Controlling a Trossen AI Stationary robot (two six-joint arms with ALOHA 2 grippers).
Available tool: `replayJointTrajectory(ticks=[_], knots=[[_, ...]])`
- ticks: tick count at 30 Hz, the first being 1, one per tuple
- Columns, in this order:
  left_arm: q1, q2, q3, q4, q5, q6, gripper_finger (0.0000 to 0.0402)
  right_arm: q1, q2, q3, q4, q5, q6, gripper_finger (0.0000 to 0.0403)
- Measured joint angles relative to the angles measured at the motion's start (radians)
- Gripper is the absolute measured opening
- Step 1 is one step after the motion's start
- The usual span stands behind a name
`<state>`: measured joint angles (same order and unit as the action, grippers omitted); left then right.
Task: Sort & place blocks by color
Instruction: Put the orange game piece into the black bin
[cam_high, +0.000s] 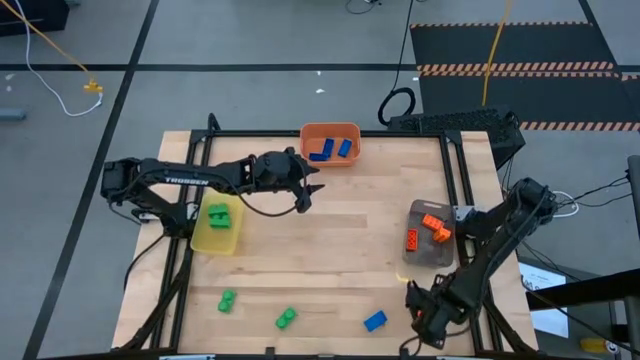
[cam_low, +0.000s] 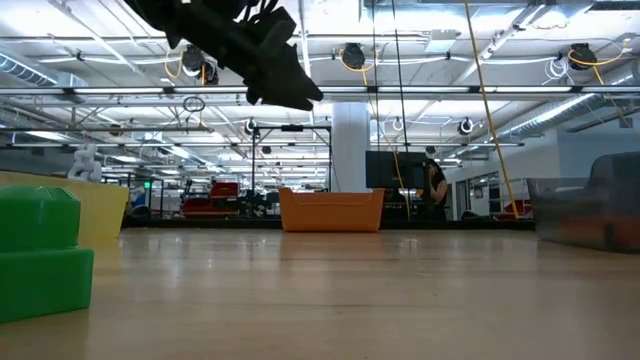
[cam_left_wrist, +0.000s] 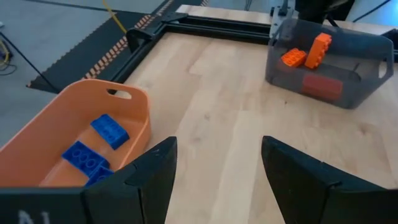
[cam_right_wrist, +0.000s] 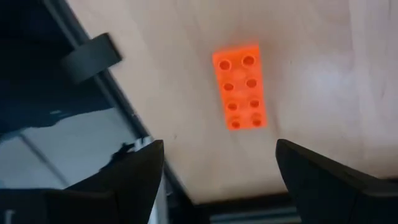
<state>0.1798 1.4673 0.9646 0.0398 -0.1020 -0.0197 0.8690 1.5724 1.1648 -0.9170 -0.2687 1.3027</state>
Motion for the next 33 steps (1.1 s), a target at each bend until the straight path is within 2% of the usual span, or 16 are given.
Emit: replayJointTrajectory(ticks=[6,15,21,27,33], knots=[[0.006,0.0,0.0,0.003,0.001,0.023,0.0234,0.038,0.075,0.0,-0.007,0.085,-0.059,0.0299],[0.009,0.0,0.0,-0.005,0.0,0.028,0.0234,0.052,0.157,-0.001,-0.018,0.092,-0.106,0.0299],[0.005,0.0,0.0,-0.028,0.0,0.013,0.0234,0.056,0.203,-0.001,-0.011,0.142,-0.125,0.0293],[-0.021,0.0,-0.001,-0.047,0.0,-0.009,0.0234,0.056,0.241,0.0,-0.014,0.142,-0.168,0.0256],[-0.053,0.0,-0.001,-0.072,-0.001,-0.026,0.0234,0.056,0.242,0.001,-0.005,0.142,-0.221,0.0175]])
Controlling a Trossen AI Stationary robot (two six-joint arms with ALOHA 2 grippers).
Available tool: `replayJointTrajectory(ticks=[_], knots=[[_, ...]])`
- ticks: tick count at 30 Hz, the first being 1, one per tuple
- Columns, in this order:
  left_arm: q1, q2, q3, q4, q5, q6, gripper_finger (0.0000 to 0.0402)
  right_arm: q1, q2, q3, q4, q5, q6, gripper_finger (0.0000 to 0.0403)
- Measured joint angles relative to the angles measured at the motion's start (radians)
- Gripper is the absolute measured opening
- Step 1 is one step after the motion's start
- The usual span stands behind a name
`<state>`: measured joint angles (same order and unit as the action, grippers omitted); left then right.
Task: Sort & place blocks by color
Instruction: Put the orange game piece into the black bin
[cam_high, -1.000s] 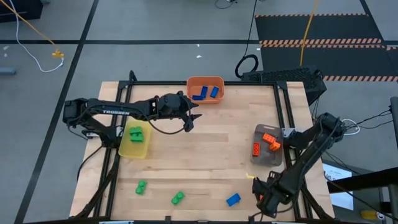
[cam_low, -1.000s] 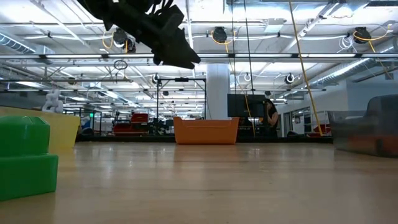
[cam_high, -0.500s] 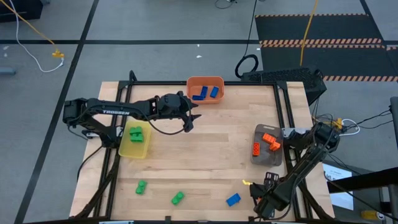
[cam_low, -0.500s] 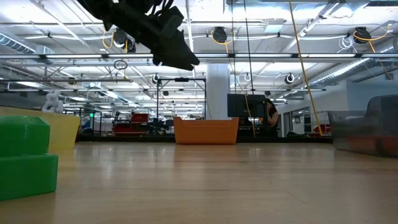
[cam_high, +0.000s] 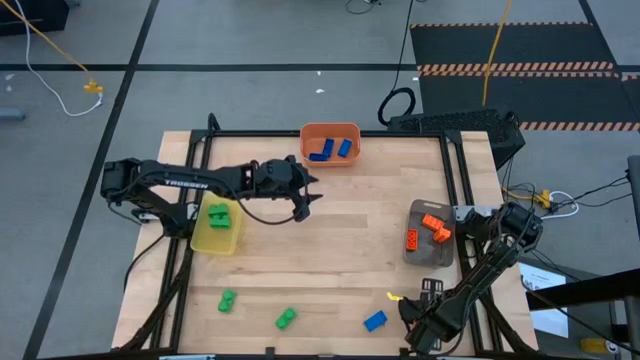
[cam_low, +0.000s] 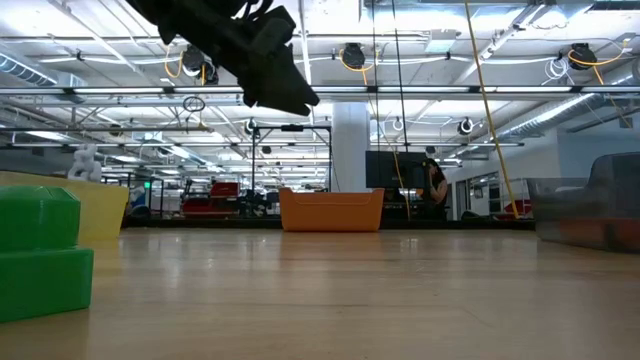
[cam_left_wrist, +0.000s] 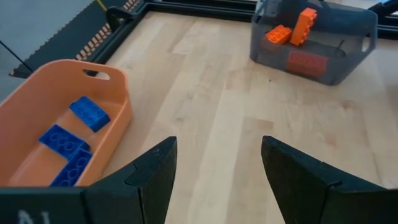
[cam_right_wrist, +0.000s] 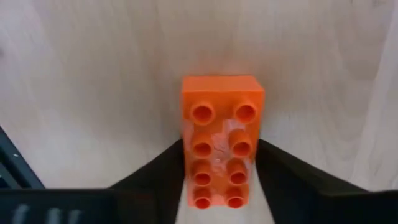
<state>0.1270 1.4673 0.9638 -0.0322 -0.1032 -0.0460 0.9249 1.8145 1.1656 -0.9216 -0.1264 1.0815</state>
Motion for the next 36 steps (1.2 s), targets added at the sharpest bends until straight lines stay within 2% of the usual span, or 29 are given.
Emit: replayJointTrajectory(ticks=[4,7,10,17,22,27,36], knots=[[-0.019,0.0,0.0,-0.004,0.0,-0.016,0.0234,-0.014,-0.007,-0.001,-0.015,-0.004,-0.037,0.0121],[-0.031,0.0,0.0,-0.014,-0.002,-0.019,0.0234,-0.044,-0.044,-0.003,-0.032,-0.004,-0.044,0.0121],[-0.04,0.0,0.0,-0.024,-0.002,-0.024,0.0234,-0.085,-0.134,0.004,-0.104,0.024,-0.05,0.0121],[-0.044,0.0,0.0,-0.033,-0.003,-0.038,0.0234,-0.154,-0.416,0.01,-0.39,0.224,-0.015,0.0132],[-0.044,0.0,0.0,-0.053,-0.003,-0.038,0.0234,-0.203,-0.548,0.007,-0.605,0.264,0.003,0.0129],[-0.044,0.0,0.0,-0.056,-0.003,-0.034,0.0234,-0.255,-0.611,-0.034,-0.588,0.287,-0.026,0.0129],[-0.044,0.0,0.0,-0.055,-0.004,-0.039,0.0234,-0.319,-0.619,-0.135,-0.514,0.286,-0.059,0.0133]])
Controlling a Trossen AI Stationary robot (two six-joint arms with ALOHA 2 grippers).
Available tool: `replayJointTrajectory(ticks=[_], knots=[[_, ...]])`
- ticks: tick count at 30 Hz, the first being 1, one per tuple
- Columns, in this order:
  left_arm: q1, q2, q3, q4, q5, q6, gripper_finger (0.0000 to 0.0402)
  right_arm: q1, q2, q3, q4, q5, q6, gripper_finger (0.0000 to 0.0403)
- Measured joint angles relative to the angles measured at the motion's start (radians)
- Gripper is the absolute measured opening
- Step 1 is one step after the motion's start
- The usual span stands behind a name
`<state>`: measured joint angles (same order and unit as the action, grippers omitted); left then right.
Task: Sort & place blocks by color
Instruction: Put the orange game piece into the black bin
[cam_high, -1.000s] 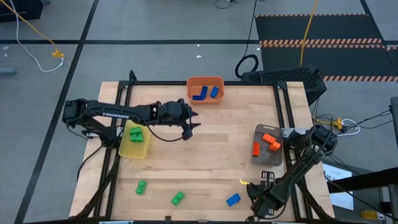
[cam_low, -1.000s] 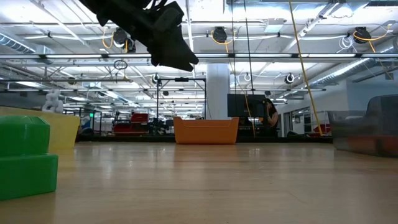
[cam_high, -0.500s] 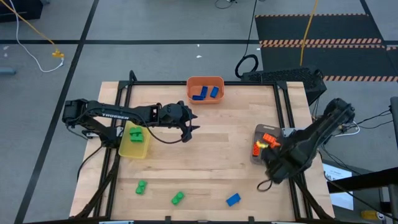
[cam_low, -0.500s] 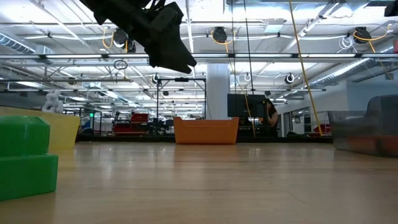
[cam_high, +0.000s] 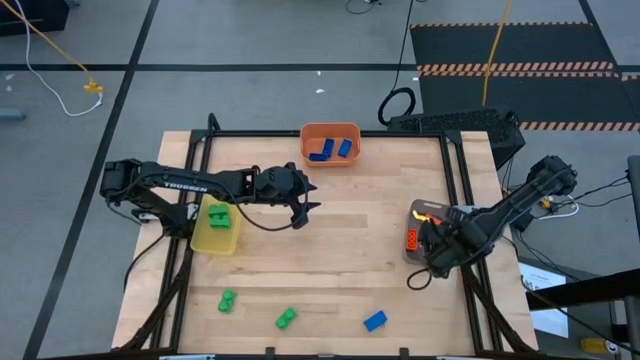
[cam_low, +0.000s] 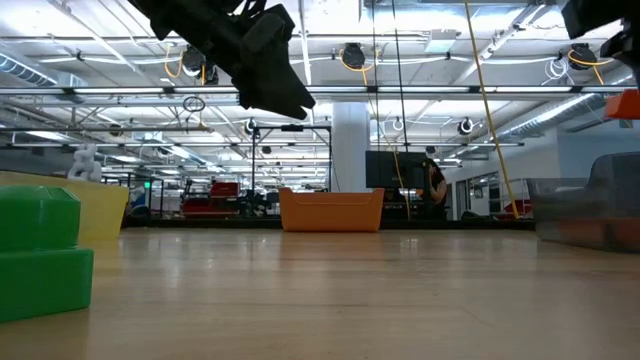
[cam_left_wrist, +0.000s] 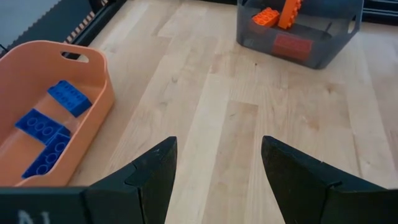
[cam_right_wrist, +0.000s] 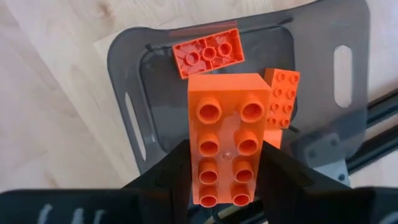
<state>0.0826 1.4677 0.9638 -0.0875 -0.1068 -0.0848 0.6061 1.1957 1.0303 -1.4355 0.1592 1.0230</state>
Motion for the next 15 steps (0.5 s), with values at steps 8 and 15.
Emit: replayJointTrajectory(ticks=[8,15], knots=[[0.0,0.0,0.0,0.001,0.0,-0.01,0.0234,-0.004,0.0,-0.063,0.082,-0.003,-0.043,0.0133],[0.0,0.0,0.0,0.001,-0.001,-0.015,0.0234,-0.004,0.0,-0.073,0.093,0.002,-0.067,0.0156]])
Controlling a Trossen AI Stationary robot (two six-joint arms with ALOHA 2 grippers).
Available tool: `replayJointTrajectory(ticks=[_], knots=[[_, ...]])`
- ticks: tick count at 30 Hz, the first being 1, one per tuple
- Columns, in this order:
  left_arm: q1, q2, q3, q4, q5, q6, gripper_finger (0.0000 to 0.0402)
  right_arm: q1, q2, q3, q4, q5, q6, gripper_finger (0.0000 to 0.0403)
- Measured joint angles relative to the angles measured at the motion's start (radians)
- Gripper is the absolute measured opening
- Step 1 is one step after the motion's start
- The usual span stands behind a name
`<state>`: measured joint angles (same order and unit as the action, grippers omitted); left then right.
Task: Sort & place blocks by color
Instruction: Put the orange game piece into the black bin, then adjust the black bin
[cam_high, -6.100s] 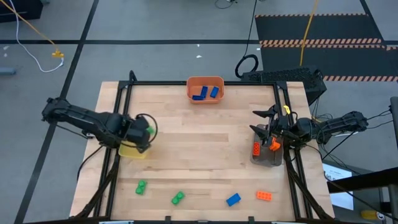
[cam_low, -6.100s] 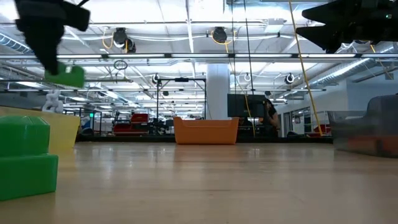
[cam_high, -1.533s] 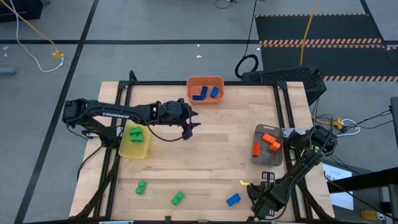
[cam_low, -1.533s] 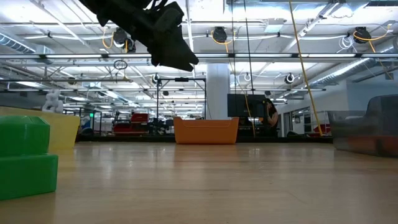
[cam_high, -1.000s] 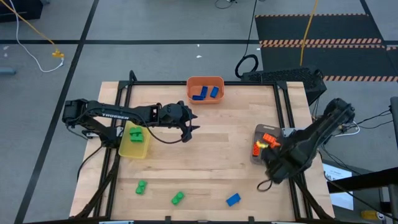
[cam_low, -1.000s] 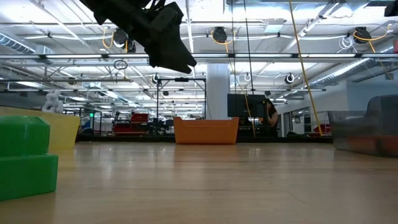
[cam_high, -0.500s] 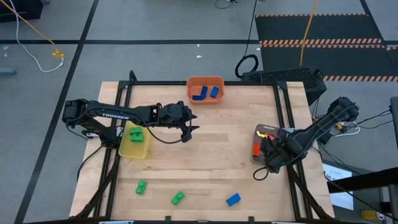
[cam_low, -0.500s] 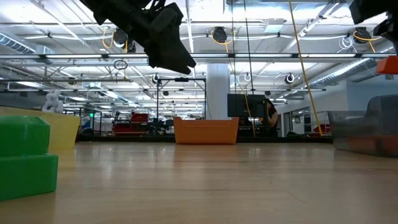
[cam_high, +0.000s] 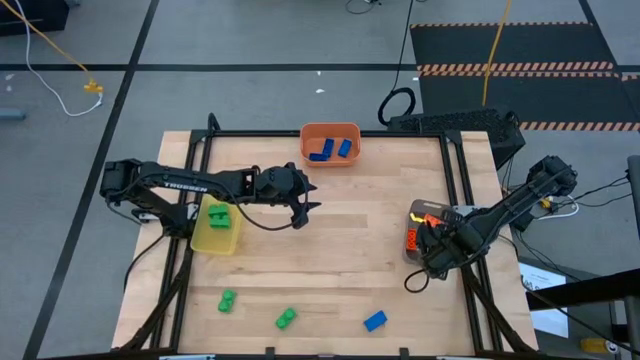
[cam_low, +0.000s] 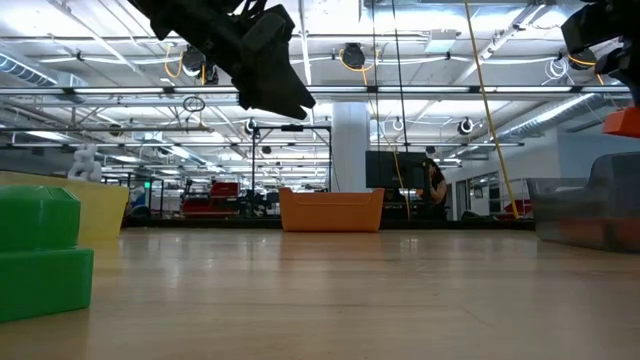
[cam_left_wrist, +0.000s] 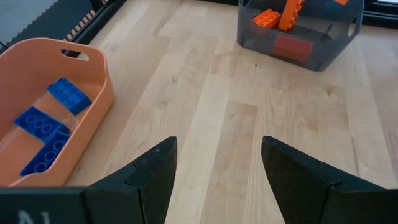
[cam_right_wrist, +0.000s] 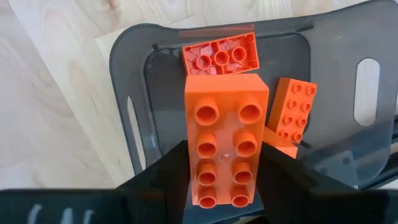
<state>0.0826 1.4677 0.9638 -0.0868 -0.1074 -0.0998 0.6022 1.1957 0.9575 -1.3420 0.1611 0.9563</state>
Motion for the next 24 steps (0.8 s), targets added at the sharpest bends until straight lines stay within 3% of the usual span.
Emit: replayJointTrajectory(ticks=[11,24], knots=[[0.0,0.0,0.0,-0.039,0.0,-0.001,0.0234,0.0,0.0,0.0,0.0,0.022,0.023,0.022],[0.0,0.0,0.0,-0.038,0.0,-0.015,0.0234,-0.001,0.0,0.0,0.07,0.022,0.018,0.0228]])
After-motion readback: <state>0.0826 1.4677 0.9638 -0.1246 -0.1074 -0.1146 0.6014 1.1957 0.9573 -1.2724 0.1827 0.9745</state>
